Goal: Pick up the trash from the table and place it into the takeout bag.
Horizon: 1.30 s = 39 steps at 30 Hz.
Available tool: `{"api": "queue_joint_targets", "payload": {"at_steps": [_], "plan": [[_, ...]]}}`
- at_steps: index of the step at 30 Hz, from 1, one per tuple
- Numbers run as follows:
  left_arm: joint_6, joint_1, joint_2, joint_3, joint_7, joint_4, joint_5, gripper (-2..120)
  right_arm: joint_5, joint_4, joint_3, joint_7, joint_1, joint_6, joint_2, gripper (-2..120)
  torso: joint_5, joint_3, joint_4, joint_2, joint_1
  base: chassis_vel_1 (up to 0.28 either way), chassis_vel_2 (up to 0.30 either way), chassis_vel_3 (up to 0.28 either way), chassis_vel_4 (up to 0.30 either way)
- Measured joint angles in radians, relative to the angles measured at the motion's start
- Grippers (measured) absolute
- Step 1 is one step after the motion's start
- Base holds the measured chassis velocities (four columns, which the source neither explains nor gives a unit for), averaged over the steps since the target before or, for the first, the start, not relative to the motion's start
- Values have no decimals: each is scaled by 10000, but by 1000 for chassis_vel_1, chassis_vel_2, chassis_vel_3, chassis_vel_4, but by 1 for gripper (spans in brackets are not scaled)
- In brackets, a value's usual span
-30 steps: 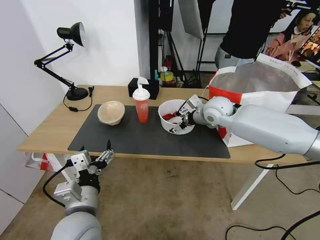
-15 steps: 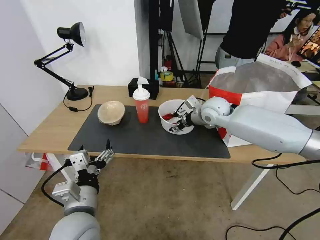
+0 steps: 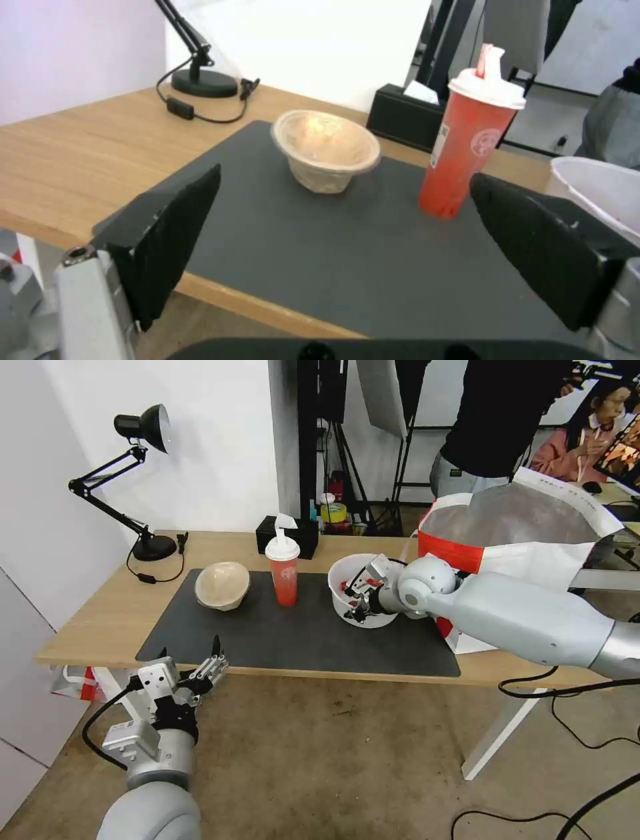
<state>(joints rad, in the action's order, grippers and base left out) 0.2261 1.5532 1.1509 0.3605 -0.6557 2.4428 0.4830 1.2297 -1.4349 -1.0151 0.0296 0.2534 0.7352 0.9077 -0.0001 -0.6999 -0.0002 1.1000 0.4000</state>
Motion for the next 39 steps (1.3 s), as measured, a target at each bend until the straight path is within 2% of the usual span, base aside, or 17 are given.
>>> {"api": "queue_joint_targets", "payload": {"at_steps": [13, 21, 26, 29, 39], "plan": [[6, -143, -99, 59, -93, 24, 136, 100, 128, 99, 22, 58, 158, 3, 264, 0, 2, -2, 3, -1, 0, 0, 0, 0, 0], [30, -173, -144, 95, -111, 35, 186, 100, 719, -376, 279, 10, 638, 6, 139, 0, 2, -2, 2, -1, 0, 0, 0, 0, 0], [36, -122, -80, 39, -111, -26, 141, 100, 1441, -690, 386, -98, 1534, 6, 39, 0, 0, -2, 3, -1, 1, 0, 0, 0, 0], [37, -70, 5, -10, -103, -33, 81, 100, 1918, -935, 202, -108, 2463, 5, -89, 0, 1, -1, 2, 0, 0, 0, 0, 0, 0], [37, -30, 83, -39, -46, -13, 26, 100, 2576, -1024, -346, -161, 4032, 6, 62, 0, 0, -1, 2, -1, 0, 0, 0, 0, 0]]}}
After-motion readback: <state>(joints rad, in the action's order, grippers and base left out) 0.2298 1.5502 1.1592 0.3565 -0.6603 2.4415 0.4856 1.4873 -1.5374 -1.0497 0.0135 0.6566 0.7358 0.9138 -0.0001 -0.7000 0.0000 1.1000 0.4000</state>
